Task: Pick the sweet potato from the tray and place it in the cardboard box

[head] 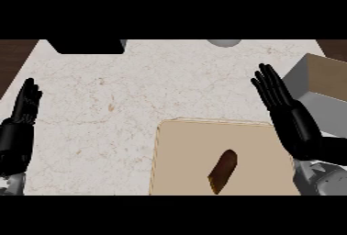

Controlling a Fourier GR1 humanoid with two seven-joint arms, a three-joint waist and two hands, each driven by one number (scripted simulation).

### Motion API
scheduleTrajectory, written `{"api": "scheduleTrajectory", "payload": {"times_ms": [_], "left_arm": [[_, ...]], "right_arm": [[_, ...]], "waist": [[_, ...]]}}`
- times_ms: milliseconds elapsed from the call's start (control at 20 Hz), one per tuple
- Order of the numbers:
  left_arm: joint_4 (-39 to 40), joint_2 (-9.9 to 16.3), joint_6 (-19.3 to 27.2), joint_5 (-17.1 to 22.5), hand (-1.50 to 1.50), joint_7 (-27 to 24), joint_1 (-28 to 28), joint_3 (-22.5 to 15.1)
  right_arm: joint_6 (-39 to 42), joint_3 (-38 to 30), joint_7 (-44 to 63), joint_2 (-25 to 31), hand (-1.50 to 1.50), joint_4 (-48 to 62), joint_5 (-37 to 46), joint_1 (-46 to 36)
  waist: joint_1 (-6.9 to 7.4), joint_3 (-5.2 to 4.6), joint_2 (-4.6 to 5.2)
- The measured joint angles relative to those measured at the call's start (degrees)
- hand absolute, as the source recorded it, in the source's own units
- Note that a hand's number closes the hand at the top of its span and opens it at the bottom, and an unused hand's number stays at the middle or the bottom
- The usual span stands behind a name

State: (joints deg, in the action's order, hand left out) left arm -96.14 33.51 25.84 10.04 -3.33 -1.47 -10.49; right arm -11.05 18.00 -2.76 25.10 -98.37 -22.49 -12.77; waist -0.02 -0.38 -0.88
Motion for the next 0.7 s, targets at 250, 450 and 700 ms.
{"api": "scheduleTrajectory", "payload": {"times_ms": [250, 450, 700], "left_arm": [[0.0, 1.3, -3.7, -0.7, 0.0, -0.4, -0.9, -1.8], [0.1, 2.4, -7.0, -0.7, 0.0, -0.5, -0.9, -3.8], [0.3, 2.8, -11.3, 0.7, 0.0, -1.4, -1.1, -5.3]], "right_arm": [[-11.7, -3.0, 7.2, 4.6, -1.5, -4.9, 9.6, 0.4], [-17.0, -5.5, 14.5, 13.8, -1.5, -3.7, 19.0, 4.3], [-21.4, -3.3, 24.4, 21.7, -1.5, -9.9, 31.4, 11.4]], "waist": [[-3.7, -0.14, -0.31], [-8.25, -0.68, -0.67], [-7.99, -0.48, -0.65]]}}
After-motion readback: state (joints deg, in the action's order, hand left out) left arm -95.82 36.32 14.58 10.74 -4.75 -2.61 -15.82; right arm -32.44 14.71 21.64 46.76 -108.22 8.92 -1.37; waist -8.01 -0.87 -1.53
